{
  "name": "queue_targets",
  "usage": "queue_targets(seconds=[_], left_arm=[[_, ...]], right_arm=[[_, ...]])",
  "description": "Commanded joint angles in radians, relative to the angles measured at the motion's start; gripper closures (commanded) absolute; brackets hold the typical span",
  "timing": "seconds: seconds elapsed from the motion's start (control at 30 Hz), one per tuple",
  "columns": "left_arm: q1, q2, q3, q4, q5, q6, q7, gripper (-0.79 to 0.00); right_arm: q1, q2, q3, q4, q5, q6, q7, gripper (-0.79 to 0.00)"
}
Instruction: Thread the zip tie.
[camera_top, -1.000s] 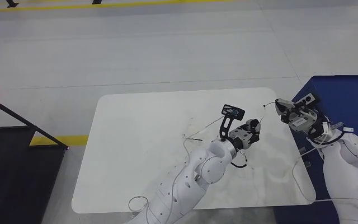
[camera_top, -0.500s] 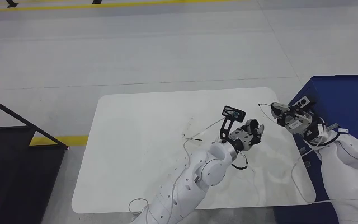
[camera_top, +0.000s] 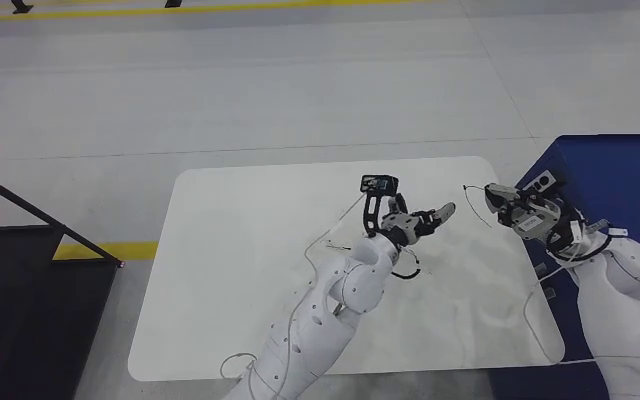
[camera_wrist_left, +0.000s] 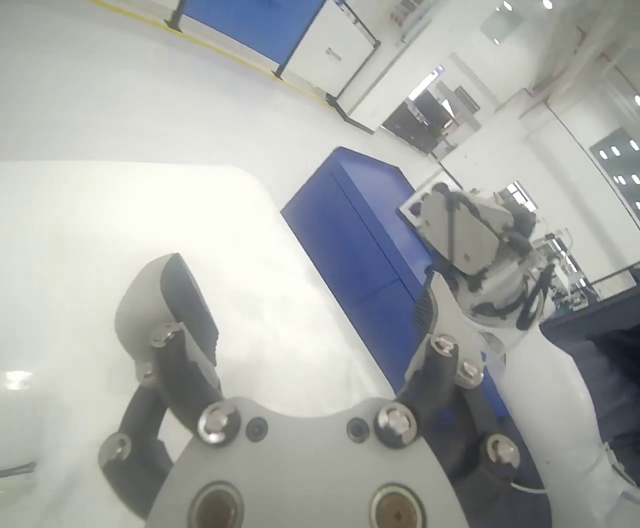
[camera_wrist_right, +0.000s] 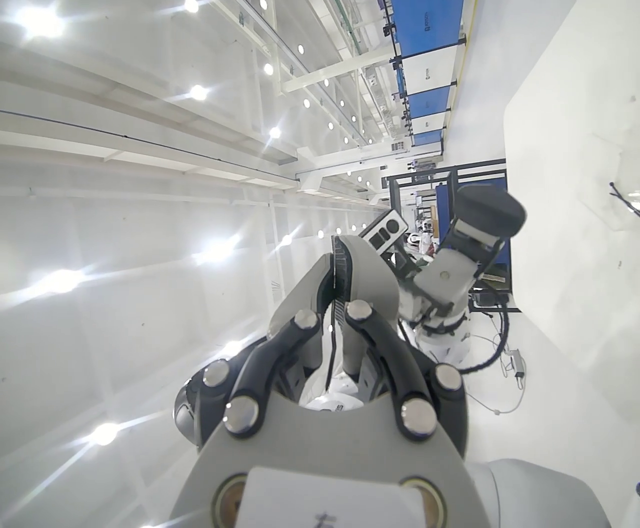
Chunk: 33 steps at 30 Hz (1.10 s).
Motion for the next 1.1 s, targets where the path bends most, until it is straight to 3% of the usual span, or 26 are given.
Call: queue_targets(seconds=[0.0, 0.17, 0.23, 0.33, 0.53, 0.57, 0.6, 0.77, 0.8, 0.87, 1.07], left_arm=[[0.013, 0.016, -0.072, -0.026, 0.015, 0.031, -0.026, -0.785], [0.022, 0.05, -0.221, -0.042, 0.088, 0.141, -0.089, -0.785], [0.022, 0.053, -0.233, -0.034, 0.085, 0.145, -0.101, -0.785], [0.023, 0.049, -0.242, -0.013, 0.039, 0.159, -0.042, -0.785], [0.037, 0.037, -0.213, 0.018, -0.032, 0.143, 0.052, -0.785], [0.037, 0.037, -0.213, 0.018, -0.032, 0.143, 0.052, -0.785], [0.037, 0.037, -0.213, 0.018, -0.032, 0.143, 0.052, -0.785], [0.037, 0.037, -0.213, 0.018, -0.032, 0.143, 0.052, -0.785], [0.037, 0.037, -0.213, 0.018, -0.032, 0.143, 0.052, -0.785], [0.037, 0.037, -0.213, 0.018, -0.032, 0.143, 0.052, -0.785], [0.042, 0.039, -0.21, 0.015, -0.019, 0.134, 0.047, -0.785]], right_arm=[[-0.012, 0.001, 0.005, -0.027, 0.028, 0.029, 0.022, 0.0], [-0.058, 0.003, 0.008, -0.164, 0.081, 0.112, 0.058, 0.0], [-0.077, 0.002, 0.004, -0.232, 0.093, 0.125, 0.048, 0.0], [-0.098, -0.003, 0.012, -0.291, 0.051, 0.021, -0.063, 0.0], [-0.093, -0.005, 0.027, -0.266, 0.068, -0.012, -0.125, 0.0], [-0.093, -0.005, 0.027, -0.266, 0.068, -0.012, -0.125, -0.04], [-0.093, -0.005, 0.027, -0.266, 0.068, -0.012, -0.125, -0.665], [-0.093, -0.005, 0.027, -0.266, 0.068, -0.012, -0.125, -0.665], [-0.095, -0.006, 0.025, -0.266, 0.076, -0.006, -0.125, -0.785], [-0.093, -0.007, 0.02, -0.274, 0.126, 0.031, -0.113, -0.785], [-0.091, 0.004, 0.003, -0.289, -0.026, -0.045, 0.04, -0.785]])
